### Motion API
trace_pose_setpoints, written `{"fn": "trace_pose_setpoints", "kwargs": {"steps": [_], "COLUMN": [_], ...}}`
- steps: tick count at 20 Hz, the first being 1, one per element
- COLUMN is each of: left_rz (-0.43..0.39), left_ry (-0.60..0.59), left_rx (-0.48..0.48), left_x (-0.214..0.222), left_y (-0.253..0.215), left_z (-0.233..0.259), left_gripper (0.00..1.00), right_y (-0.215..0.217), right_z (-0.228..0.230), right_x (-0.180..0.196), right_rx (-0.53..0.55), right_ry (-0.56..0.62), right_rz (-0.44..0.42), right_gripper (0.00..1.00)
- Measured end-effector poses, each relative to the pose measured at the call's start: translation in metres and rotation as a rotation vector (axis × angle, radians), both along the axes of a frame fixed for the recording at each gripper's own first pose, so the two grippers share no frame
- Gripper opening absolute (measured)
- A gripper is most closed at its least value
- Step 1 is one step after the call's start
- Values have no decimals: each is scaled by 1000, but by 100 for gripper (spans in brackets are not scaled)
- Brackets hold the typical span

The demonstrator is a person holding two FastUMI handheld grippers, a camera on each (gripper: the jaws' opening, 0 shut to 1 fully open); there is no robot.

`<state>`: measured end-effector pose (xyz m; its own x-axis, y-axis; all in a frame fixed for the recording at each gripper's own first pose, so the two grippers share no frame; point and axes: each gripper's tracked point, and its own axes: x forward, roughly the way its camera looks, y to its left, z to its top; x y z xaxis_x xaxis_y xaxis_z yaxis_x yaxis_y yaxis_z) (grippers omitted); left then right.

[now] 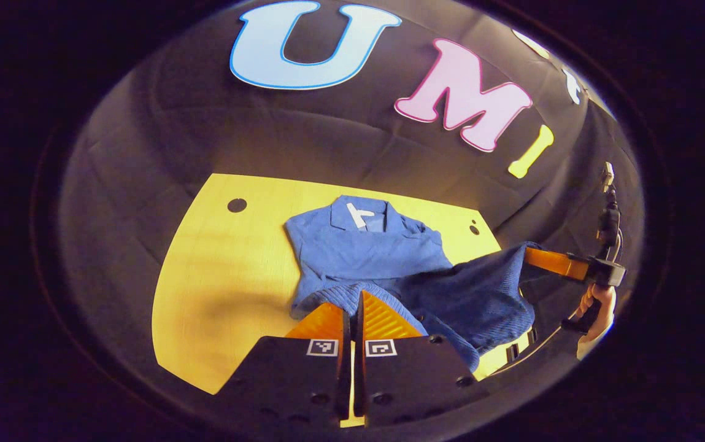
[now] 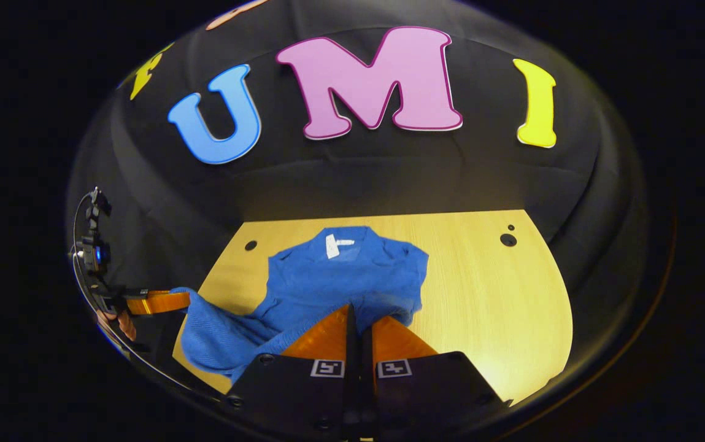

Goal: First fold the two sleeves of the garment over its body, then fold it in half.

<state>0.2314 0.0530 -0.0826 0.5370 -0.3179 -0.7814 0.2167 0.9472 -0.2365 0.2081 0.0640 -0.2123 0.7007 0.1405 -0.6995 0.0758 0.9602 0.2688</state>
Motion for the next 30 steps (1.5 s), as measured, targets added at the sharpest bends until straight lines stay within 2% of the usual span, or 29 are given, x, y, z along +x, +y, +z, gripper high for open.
{"fn": "trace_pose_setpoints", "kwargs": {"steps": [5,7,8,9,12,14,15,17,20,21,23,25,28,30], "left_rz": [139,257,275,288,294,264,259,277,304,291,267,251,187,180], "left_ry": [125,162,182,198,171,175,186,173,149,145,71,-61,-194,-252], "left_rx": [16,92,104,98,83,112,105,62,94,136,232,341,351,329], "left_x": [93,130,149,161,214,224,226,235,236,234,242,253,248,235], "left_y": [12,28,31,28,19,13,6,-3,0,4,8,14,-4,-13], "left_z": [-43,-71,-84,-94,-118,-133,-137,-143,-144,-145,-137,-116,-72,-43], "left_gripper": [0,0,0,0,0,7,7,39,69,69,72,87,88,88], "right_y": [-25,-37,-43,-50,-65,-66,-66,-66,-60,-64,-65,-67,-61,-59], "right_z": [-65,-104,-124,-145,-194,-215,-220,-229,-230,-225,-221,-205,-174,-152], "right_x": [115,155,170,181,209,212,212,218,224,224,224,226,227,219], "right_rx": [39,52,57,59,80,93,88,96,110,94,45,0,-34,-76], "right_ry": [71,109,134,158,183,209,212,203,161,155,128,75,5,-39], "right_rz": [-67,-102,-112,-123,-159,-160,-155,-142,-136,-130,-105,-92,-78,-58], "right_gripper": [4,5,0,4,4,5,7,38,83,99,97,98,98,98]}}
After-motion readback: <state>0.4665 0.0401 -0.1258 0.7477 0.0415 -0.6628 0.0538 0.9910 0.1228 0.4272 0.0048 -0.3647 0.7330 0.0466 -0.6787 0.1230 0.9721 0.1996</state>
